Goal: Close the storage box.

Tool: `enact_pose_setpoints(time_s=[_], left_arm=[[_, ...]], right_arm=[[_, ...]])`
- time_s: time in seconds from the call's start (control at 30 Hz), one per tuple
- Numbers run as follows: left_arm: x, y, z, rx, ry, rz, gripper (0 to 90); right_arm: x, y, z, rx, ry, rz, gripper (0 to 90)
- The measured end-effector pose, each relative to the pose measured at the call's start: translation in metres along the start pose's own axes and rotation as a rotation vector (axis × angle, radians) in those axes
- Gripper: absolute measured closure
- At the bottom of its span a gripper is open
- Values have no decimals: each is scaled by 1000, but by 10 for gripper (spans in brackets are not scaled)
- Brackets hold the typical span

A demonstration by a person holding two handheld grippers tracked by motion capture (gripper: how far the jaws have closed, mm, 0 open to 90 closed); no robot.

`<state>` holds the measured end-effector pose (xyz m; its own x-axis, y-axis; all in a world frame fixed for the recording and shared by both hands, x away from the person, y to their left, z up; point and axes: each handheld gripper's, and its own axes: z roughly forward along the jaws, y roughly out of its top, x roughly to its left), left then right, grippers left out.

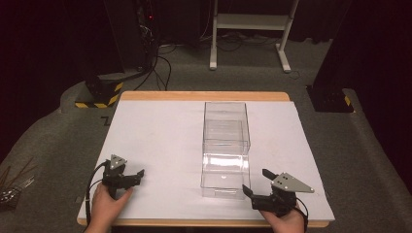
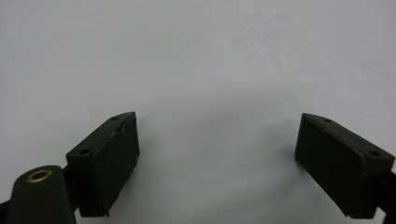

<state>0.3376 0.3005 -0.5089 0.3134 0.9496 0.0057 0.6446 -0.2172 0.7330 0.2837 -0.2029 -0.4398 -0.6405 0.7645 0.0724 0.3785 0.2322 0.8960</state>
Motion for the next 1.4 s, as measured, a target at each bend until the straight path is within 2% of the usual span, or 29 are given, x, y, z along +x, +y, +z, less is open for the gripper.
enact_pose_setpoints(time_s=[0.33, 0.6, 0.7, 0.87, 1.07, 1.23, 1.4], left_arm=[[0, 0, 0, 0, -1, 0, 136], [0, 0, 0, 1, -1, 0, 135], [0, 0, 0, 0, -1, 0, 135], [0, 0, 0, 0, -1, 0, 135], [0, 0, 0, 0, -1, 1, 135], [0, 0, 0, 0, -1, 0, 135], [0, 0, 0, 0, -1, 0, 135]], right_arm=[[1, -5, 4, 28, 16, 5, 121], [0, -6, 6, 23, 23, -2, 120], [-1, -6, 7, 18, 19, -3, 120], [-5, -4, 13, -1, -12, 6, 121], [-7, -4, 15, 0, -14, 10, 137], [-2, -11, 12, 22, 0, -3, 155], [-3, -16, 17, 52, -3, 0, 165]])
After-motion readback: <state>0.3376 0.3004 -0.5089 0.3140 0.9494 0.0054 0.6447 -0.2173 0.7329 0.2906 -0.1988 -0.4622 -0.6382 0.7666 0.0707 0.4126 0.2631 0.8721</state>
